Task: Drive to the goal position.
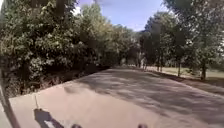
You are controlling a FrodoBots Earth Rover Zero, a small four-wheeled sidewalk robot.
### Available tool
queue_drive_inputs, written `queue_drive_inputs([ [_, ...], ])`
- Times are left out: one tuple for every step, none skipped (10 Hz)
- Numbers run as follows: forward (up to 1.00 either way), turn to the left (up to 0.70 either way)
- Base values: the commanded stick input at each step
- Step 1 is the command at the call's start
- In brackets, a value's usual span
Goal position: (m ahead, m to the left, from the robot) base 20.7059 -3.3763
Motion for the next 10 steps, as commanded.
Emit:
queue_drive_inputs([
  [0.7,0.0],
  [0.7,0.0],
  [0.7,0.0],
  [0.7,0.0],
  [0.7,-0.09],
  [0.7,-0.31],
  [0.7,-0.35],
  [0.7,-0.35],
  [0.7,-0.35],
  [0.7,-0.35],
])
